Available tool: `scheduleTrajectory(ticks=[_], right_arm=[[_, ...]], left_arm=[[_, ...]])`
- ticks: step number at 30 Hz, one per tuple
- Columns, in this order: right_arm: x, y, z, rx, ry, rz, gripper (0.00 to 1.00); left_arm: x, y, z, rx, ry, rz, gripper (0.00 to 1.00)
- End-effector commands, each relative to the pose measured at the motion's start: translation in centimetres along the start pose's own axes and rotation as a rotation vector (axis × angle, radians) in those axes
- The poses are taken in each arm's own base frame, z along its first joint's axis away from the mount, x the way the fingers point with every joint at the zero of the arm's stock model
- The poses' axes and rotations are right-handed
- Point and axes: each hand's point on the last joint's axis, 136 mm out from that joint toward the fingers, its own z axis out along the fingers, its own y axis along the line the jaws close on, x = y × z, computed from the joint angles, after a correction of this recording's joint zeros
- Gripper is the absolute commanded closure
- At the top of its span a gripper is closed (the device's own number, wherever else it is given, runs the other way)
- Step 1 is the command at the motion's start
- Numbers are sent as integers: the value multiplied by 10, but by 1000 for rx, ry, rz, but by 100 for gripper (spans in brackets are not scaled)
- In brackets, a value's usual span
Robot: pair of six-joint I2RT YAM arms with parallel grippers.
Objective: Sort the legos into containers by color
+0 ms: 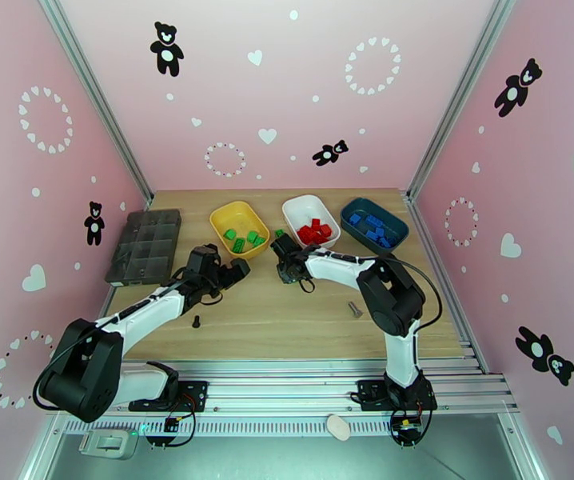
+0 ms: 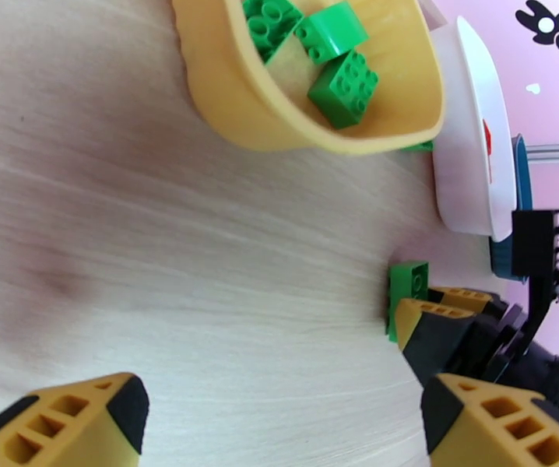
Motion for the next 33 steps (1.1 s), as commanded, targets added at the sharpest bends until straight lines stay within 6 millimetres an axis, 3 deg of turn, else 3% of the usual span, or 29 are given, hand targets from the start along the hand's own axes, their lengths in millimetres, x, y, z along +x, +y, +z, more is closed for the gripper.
scheduleTrajectory(ticks=[1, 9, 17, 20, 25, 29, 33], right_arm=[[-19, 9, -32, -68, -67, 31, 72], [-77, 49, -66, -226, -196, 73, 72], [-139, 85, -58, -305, -267, 106, 71], [-157, 97, -50, -328, -275, 114, 67], [-177, 109, -44, -349, -286, 110, 49], [-182, 107, -54, -345, -300, 98, 45], [-179, 92, -68, -283, -313, 79, 45]], left_arm=[[-23, -17, -4, 54, -30, 13, 2], [-68, -31, -7, 110, -88, -35, 2], [-100, -17, -13, 156, -133, -138, 2], [-101, -13, -18, 157, -142, -147, 1], [-97, -9, -23, 156, -146, -153, 2], [-94, -8, -27, 154, -147, -152, 2], [-89, -8, -29, 149, -144, -140, 2]])
